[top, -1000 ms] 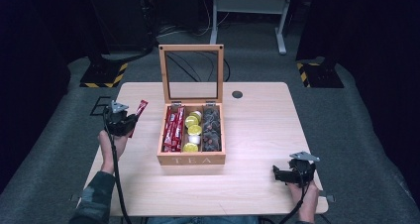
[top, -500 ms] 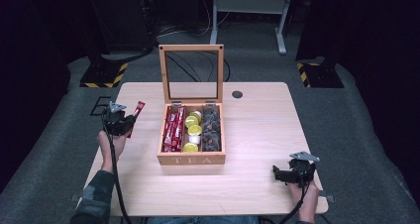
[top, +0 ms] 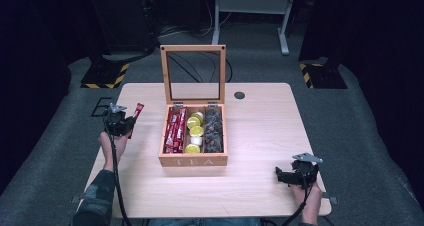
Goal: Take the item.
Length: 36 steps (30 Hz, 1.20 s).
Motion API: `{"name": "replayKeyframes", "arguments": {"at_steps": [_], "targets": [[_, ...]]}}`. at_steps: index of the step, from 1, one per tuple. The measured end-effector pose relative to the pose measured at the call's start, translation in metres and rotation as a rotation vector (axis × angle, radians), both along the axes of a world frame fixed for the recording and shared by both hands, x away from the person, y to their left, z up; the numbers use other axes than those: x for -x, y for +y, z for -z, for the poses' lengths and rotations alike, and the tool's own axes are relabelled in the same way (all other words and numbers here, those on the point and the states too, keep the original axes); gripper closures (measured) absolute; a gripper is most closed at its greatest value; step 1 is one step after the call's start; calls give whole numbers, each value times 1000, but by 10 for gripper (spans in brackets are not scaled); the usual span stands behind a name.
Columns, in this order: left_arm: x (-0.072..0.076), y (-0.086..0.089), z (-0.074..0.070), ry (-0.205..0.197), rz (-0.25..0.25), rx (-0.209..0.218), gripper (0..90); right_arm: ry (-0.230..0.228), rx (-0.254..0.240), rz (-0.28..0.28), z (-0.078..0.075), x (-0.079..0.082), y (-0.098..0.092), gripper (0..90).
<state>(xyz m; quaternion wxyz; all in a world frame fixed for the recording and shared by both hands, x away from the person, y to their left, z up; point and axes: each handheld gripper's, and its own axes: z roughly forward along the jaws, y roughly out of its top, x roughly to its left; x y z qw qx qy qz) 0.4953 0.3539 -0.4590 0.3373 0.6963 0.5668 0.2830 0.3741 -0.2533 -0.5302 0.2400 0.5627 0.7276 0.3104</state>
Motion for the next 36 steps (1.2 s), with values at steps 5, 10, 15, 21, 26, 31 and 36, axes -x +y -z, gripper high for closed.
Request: {"name": "replayKeyframes", "arguments": {"at_steps": [5, 10, 15, 21, 26, 31, 36], "targets": [[-5, 1, 6, 25, -24, 30, 830, -1, -5, 3, 0, 0, 0, 1], [-9, 3, 13, 35, -35, 22, 830, -1, -5, 3, 0, 0, 0, 1], [-12, 7, 20, 54, -54, 17, 830, 0, -2, 2, 0, 0, 0, 1], [-15, 11, 27, 66, -68, 13, 830, -1, -6, 5, 0, 0, 1, 1], [-17, 13, 31, 78, -75, 12, 830, 0, 0, -1, 0, 0, 0, 1], [-19, 14, 36, 89, -85, 11, 829, 1, 0, 0, 0, 0, 0, 1], [-21, 17, 39, 101, -93, 9, 829, 0, -3, 2, 0, 0, 0, 1]]}}
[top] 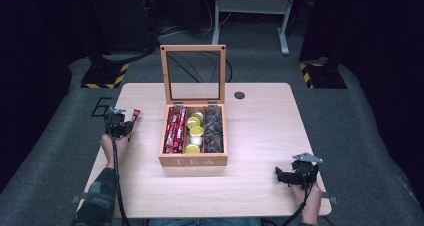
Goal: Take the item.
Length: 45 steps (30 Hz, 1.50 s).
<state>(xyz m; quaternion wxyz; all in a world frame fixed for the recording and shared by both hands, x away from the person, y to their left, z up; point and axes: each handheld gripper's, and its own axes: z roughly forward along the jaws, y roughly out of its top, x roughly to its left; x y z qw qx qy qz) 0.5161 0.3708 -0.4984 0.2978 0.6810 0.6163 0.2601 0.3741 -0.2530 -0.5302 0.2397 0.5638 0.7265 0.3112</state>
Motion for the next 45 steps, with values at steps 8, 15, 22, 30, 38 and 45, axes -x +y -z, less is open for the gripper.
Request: {"name": "replayKeyframes", "arguments": {"at_steps": [8, 15, 22, 30, 38, 45], "targets": [[-1, 5, 7, 14, -14, 5, 829, 0, 2, -2, 0, 0, 0, 1], [-2, 8, 9, 21, -17, 20, 829, 0, 2, -2, 0, 0, 0, 1], [-3, 8, 14, 22, -31, 22, 827, 0, 2, -2, 0, 0, 0, 1], [-3, 9, 14, 24, -33, 22, 820, 0, 2, -2, 0, 0, 0, 1], [-3, 12, 15, 41, -27, 19, 747, 0, 2, -2, 0, 0, 0, 1], [-2, 14, 13, 42, -43, 31, 602, 0, 2, -2, 0, 0, 0, 1]]}}
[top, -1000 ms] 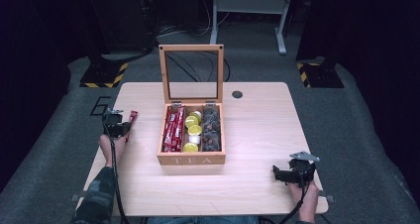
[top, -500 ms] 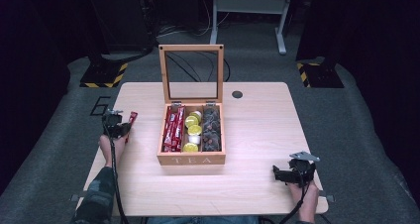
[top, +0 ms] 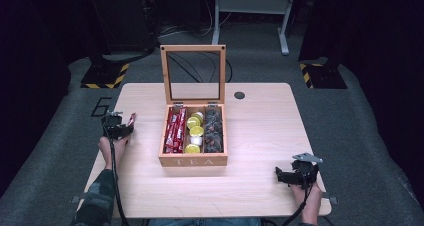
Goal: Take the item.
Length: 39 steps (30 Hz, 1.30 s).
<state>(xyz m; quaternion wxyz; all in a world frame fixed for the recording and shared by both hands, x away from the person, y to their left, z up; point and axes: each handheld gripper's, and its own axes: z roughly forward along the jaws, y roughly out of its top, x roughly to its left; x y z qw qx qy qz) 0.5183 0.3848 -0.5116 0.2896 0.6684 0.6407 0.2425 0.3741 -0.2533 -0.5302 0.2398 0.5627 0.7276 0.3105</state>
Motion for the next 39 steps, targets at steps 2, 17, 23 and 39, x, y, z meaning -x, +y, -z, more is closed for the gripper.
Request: {"name": "replayKeyframes", "arguments": {"at_steps": [2, 17, 23, 39], "targets": [[0, 0, 0, -6, -11, 5, 535, 0, 0, 0, 0, 0, 0, 1], [13, -6, -12, -27, 59, 15, 164, -1, -5, 3, 0, 0, 0, 1], [22, -10, -21, -29, 105, 17, 122, -1, -5, 4, 0, 0, 0, 1], [61, -25, -50, -112, 196, -20, 103, 0, 0, 2, 0, 0, 0, 1]]}}
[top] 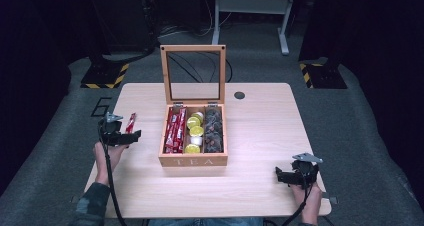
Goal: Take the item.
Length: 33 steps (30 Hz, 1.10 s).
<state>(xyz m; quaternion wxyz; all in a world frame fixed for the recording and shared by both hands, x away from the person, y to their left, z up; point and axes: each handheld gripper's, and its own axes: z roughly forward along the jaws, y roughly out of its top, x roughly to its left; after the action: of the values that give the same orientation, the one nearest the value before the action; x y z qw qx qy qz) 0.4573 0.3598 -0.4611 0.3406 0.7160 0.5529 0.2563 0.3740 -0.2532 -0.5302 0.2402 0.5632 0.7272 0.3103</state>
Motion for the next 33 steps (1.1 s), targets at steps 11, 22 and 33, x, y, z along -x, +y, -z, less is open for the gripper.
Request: {"name": "replayKeyframes", "arguments": {"at_steps": [11, 22, 33], "targets": [[29, -5, -11, -34, 45, -14, 98, 0, 0, 0, 0, 0, 0, 1], [57, -10, -9, -54, 70, -26, 99, 0, 0, 1, 0, 0, 0, 1], [81, -4, 7, -34, 66, -38, 98, -1, 1, 1, 0, 0, 0, 1]]}}
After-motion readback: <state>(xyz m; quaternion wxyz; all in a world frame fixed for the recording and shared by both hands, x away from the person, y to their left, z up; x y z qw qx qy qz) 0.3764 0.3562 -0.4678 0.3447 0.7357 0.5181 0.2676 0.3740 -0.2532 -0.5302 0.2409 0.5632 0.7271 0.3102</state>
